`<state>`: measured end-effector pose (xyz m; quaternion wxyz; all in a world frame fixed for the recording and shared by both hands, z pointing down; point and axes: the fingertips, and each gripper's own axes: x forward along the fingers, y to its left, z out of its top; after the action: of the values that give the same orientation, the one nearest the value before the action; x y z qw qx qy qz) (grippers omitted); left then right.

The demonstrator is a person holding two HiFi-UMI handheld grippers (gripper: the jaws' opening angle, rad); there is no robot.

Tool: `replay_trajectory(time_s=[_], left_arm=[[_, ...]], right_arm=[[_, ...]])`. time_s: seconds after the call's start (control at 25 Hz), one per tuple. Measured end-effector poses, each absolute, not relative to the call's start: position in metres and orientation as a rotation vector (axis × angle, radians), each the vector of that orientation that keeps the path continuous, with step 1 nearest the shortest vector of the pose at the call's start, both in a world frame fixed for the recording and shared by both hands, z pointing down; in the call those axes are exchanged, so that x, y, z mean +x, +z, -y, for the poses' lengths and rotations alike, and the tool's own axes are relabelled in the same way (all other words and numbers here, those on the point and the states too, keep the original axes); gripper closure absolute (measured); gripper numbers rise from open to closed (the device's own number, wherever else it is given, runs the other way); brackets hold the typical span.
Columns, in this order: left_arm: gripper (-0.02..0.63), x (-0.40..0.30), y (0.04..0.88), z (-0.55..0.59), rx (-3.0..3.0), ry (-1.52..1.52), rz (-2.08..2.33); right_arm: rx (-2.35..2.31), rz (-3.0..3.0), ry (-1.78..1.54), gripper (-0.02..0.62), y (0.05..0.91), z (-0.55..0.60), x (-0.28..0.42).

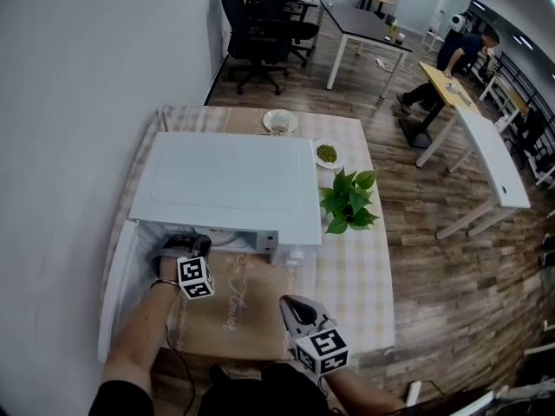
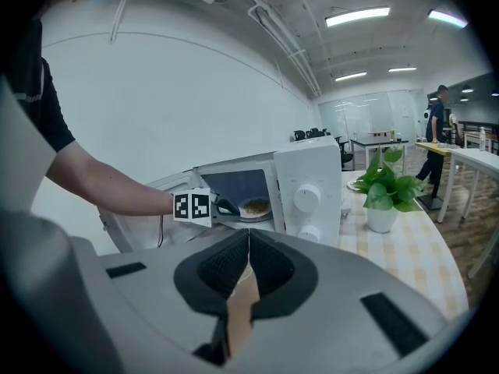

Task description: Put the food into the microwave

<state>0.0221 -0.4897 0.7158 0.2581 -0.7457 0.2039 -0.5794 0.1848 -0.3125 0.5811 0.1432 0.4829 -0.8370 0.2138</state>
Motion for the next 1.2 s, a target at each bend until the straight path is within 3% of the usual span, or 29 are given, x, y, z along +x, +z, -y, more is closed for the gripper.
replay_trajectory(time_s=[0.56,1.2], left_arm=[[0.594,0.025,0.644,0.414,-2.084,-1.348,-0.645],[0.594,-0.022,0.564,0.309,-2.383,-1.003,-1.098]], right_arm=[[1.44,2.477,0.543,0.586,0.538,0.28,0.149],[1.505,2.537,0.484,0.586,0.493,0.23,0.103]])
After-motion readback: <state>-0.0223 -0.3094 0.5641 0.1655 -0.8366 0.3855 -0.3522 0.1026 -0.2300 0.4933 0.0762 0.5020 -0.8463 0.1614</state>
